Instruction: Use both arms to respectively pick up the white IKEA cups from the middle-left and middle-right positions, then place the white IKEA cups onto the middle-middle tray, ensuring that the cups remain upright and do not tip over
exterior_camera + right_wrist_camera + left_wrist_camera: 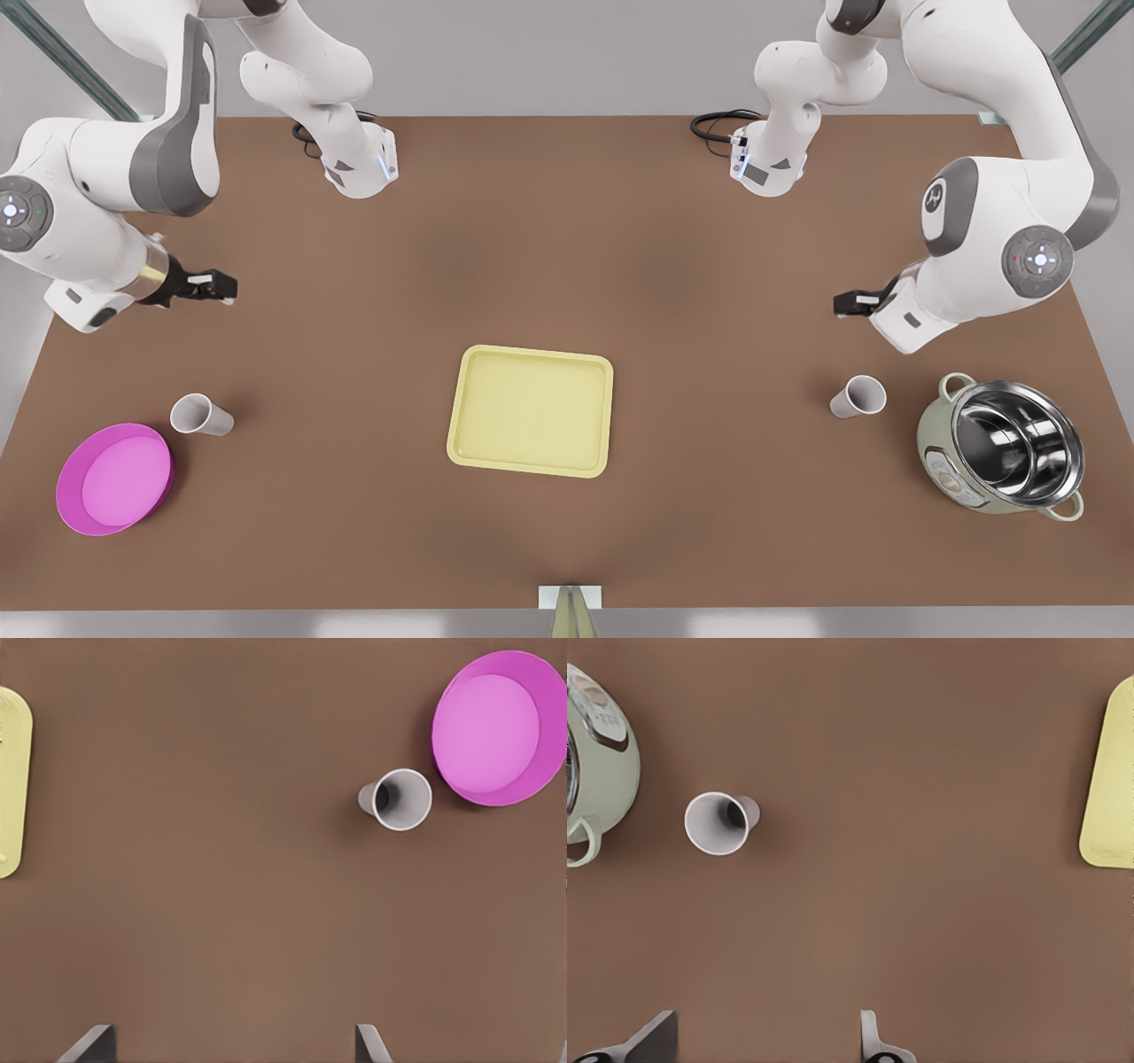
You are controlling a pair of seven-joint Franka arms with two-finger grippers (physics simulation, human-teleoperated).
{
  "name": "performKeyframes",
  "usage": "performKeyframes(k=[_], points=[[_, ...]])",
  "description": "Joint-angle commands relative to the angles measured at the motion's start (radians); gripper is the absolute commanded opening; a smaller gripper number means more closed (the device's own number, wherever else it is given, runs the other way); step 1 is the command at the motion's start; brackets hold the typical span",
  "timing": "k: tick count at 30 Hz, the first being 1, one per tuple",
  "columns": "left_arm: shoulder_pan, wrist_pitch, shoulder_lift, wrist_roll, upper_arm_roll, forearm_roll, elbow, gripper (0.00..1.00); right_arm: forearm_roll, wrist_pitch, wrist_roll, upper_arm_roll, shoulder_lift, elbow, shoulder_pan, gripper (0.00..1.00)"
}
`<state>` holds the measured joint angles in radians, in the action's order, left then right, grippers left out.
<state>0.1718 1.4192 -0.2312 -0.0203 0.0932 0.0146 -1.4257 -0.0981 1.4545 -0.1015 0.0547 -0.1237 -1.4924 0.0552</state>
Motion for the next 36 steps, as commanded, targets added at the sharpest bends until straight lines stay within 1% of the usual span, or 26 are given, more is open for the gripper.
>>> performKeyframes(k=[1, 3, 5, 7, 8, 10, 11, 13, 15, 16, 20, 22, 24, 25, 26, 27, 29, 30, 31, 32, 33, 34, 35, 36], points=[[0.0, 0.05, 0.001, -0.072, 0.0, 0.005, 0.001, 1.0, -0.002, 0.038, -0.072, 0.001, -0.001, 0.0, 0.0, 1.0], [-0.003, 0.069, -0.017, -0.072, 0.005, 0.007, -0.002, 1.0, 0.003, 0.04, -0.084, 0.001, -0.028, 0.015, -0.001, 1.0], [-0.077, 0.21, -0.115, -0.072, 0.008, 0.007, -0.004, 1.0, -0.006, 0.049, -0.084, 0.01, -0.099, 0.017, -0.049, 1.0], [-0.153, 0.337, -0.204, 0.028, 0.008, 0.007, -0.004, 1.0, -0.003, 0.073, -0.164, 0.01, -0.183, 0.026, -0.11, 1.0], [-0.184, 0.4, -0.235, 0.054, 0.008, 0.031, -0.007, 1.0, 0.006, 0.089, -0.216, 0.01, -0.234, 0.038, -0.167, 1.0], [-0.225, 0.526, -0.275, 0.056, 0.01, 0.047, -0.048, 1.0, 0.005, 0.138, -0.219, 0.01, -0.29, 0.038, -0.201, 1.0], [-0.225, 0.557, -0.29, 0.057, 0.011, 0.045, -0.062, 1.0, 0.006, 0.164, -0.219, 0.01, -0.313, 0.041, -0.213, 1.0], [-0.238, 0.587, -0.293, 0.056, 0.016, 0.047, -0.104, 1.0, 0.011, 0.225, -0.242, 0.01, -0.373, 0.069, -0.239, 1.0], [-0.241, 0.624, -0.295, 0.056, 0.023, 0.047, -0.145, 1.0, 0.038, 0.23, -0.302, 0.01, -0.479, 0.17, -0.275, 1.0], [-0.242, 0.655, -0.295, 0.056, 0.031, 0.047, -0.185, 1.0, 0.043, 0.253, -0.316, 0.01, -0.499, 0.184, -0.285, 1.0], [-0.244, 0.673, -0.298, 0.056, 0.031, 0.047, -0.274, 1.0, 0.038, 0.385, -0.334, 0.01, -0.562, 0.169, -0.328, 1.0], [-0.255, 0.678, -0.319, 0.056, 0.031, 0.047, -0.279, 1.0, 0.041, 0.408, -0.336, 0.008, -0.577, 0.161, -0.345, 1.0], [-0.261, 0.679, -0.333, 0.053, 0.031, 0.047, -0.285, 1.0, 0.038, 0.524, -0.366, 0.008, -0.597, 0.095, -0.367, 1.0], [-0.259, 0.679, -0.342, 0.036, 0.031, 0.047, -0.283, 0.98, 0.038, 0.527, -0.366, 0.008, -0.602, 0.092, -0.37, 1.0], [-0.259, 0.679, -0.346, 0.034, 0.031, 0.048, -0.283, 0.91, 0.043, 0.527, -0.365, 0.008, -0.605, 0.092, -0.37, 1.0], [-0.261, 0.688, -0.355, 0.034, 0.031, 0.048, -0.283, 0.86, 0.047, 0.526, -0.363, 0.008, -0.606, 0.093, -0.37, 1.0], [-0.261, 0.688, -0.369, 0.034, 0.031, 0.076, -0.283, 0.86, 0.063, 0.526, -0.363, 0.008, -0.619, 0.098, -0.371, 1.0], [-0.261, 0.687, -0.373, 0.034, 0.031, 0.076, -0.283, 0.71, 0.064, 0.527, -0.363, 0.008, -0.62, 0.1, -0.373, 1.0], [-0.261, 0.687, -0.373, 0.031, 0.03, 0.079, -0.283, 0.63, 0.066, 0.527, -0.363, 0.008, -0.622, 0.101, -0.373, 1.0], [-0.261, 0.684, -0.375, 0.031, 0.03, 0.099, -0.283, 0.49, 0.067, 0.527, -0.363, 0.008, -0.633, 0.101, -0.373, 1.0], [-0.261, 0.679, -0.375, 0.033, 0.03, 0.099, -0.283, 0.32, 0.067, 0.532, -0.362, 0.008, -0.636, 0.101, -0.373, 1.0], [-0.259, 0.679, -0.373, 0.033, 0.03, 0.099, -0.283, 0.24, 0.066, 0.532, -0.362, 0.008, -0.639, 0.1, -0.373, 1.0], [-0.258, 0.67, -0.372, 0.042, 0.03, 0.099, -0.283, 0.21, 0.066, 0.532, -0.362, 0.008, -0.651, 0.101, -0.376, 1.0], [-0.256, 0.669, -0.367, 0.042, 0.026, 0.099, -0.283, 0.21, 0.066, 0.532, -0.362, 0.008, -0.656, 0.101, -0.376, 1.0]])
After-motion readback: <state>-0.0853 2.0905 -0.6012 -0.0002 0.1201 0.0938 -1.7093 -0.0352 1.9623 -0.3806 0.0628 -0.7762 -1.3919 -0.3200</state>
